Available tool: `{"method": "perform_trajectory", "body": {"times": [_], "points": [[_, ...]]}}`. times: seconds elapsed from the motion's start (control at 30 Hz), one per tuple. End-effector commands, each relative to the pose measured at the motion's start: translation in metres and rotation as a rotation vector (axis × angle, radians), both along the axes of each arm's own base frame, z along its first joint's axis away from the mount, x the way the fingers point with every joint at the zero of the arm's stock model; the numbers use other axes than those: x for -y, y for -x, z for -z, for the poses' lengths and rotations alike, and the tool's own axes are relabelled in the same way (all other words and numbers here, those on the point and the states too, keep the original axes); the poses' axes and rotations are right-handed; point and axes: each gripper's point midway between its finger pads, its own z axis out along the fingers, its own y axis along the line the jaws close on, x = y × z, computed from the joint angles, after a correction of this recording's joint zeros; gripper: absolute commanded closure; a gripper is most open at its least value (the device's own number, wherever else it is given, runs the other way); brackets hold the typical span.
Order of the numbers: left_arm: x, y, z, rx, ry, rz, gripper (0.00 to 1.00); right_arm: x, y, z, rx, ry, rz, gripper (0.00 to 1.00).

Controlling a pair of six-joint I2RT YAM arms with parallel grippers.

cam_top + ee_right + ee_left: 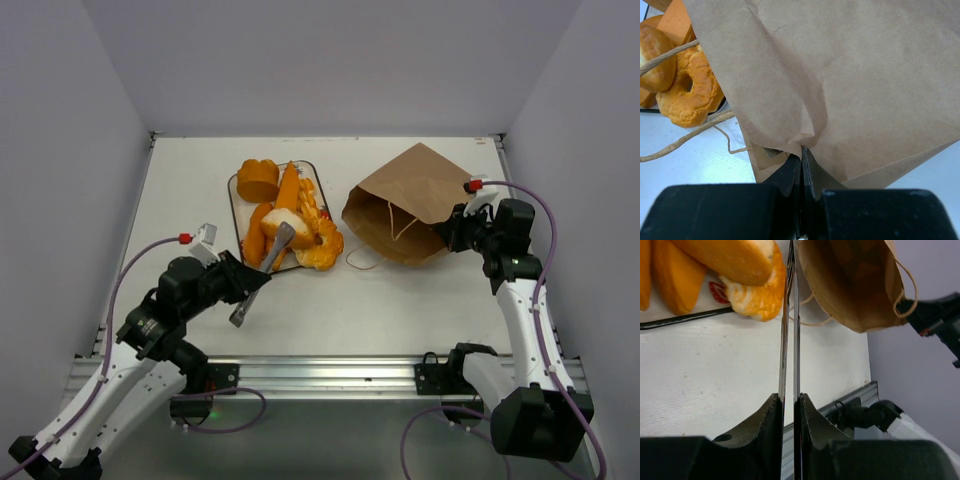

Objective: Take the fake bread out of the paper bag

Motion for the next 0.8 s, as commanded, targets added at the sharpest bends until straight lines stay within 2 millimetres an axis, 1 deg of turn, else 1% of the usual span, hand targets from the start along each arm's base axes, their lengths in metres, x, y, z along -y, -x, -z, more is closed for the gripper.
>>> {"method": "perform_trajectory", "body": {"times": [0.0,0.1,0.2,0.33,0.37,0.4,0.43,0.47,0.5,0.53,0.57,0.6,0.63,0.67,0.7,0.73,0.77], "points": [[0.03,0.013,-0.036,0.143,0.082,0.23,0.82,0.001,-0.001,-0.005,0.027,0.007,-0.006,1.0],[0.042,0.02,-0.045,0.179,0.099,0.333,0.86,0.0,-0.001,-0.005,0.03,0.009,-0.013,1.0],[0.047,0.026,-0.057,0.225,0.115,0.388,0.88,-0.001,0.0,-0.004,0.029,0.013,-0.027,1.0],[0.056,0.037,-0.058,0.239,0.131,0.472,0.9,0.001,-0.001,-0.005,0.034,0.027,-0.021,1.0],[0.059,0.039,-0.05,0.216,0.126,0.492,0.9,0.005,-0.003,-0.006,0.036,0.036,-0.003,1.0],[0.066,0.049,-0.045,0.202,0.125,0.535,0.9,0.007,-0.005,-0.007,0.035,0.035,0.016,1.0],[0.071,0.053,-0.041,0.196,0.124,0.556,0.9,0.01,-0.008,-0.008,0.039,0.037,0.034,1.0],[0.076,0.05,-0.03,0.171,0.096,0.538,0.9,0.014,-0.013,-0.011,0.046,0.049,0.062,1.0],[0.089,0.067,-0.021,0.152,0.087,0.602,0.9,0.017,-0.015,-0.013,0.051,0.05,0.078,1.0],[0.099,0.07,-0.012,0.131,0.067,0.618,0.9,0.018,-0.018,-0.012,0.044,0.052,0.083,1.0],[0.105,0.067,-0.004,0.125,0.037,0.597,0.9,0.02,-0.021,-0.017,0.053,0.058,0.092,1.0],[0.114,0.078,0.0,0.12,0.026,0.639,0.9,0.02,-0.022,-0.019,0.056,0.059,0.092,1.0],[0.121,0.078,0.002,0.121,0.013,0.642,0.9,0.022,-0.023,-0.021,0.061,0.061,0.096,1.0],[0.126,0.072,0.016,0.099,-0.034,0.629,0.9,0.022,-0.024,-0.026,0.07,0.058,0.098,1.0],[0.132,0.073,0.016,0.109,-0.05,0.639,0.9,0.023,-0.025,-0.029,0.076,0.056,0.105,1.0],[0.136,0.066,0.026,0.1,-0.086,0.622,0.9,0.024,-0.026,-0.032,0.081,0.055,0.111,1.0],[0.138,0.065,0.029,0.104,-0.102,0.624,0.9,0.025,-0.028,-0.039,0.094,0.051,0.119,1.0]]}}
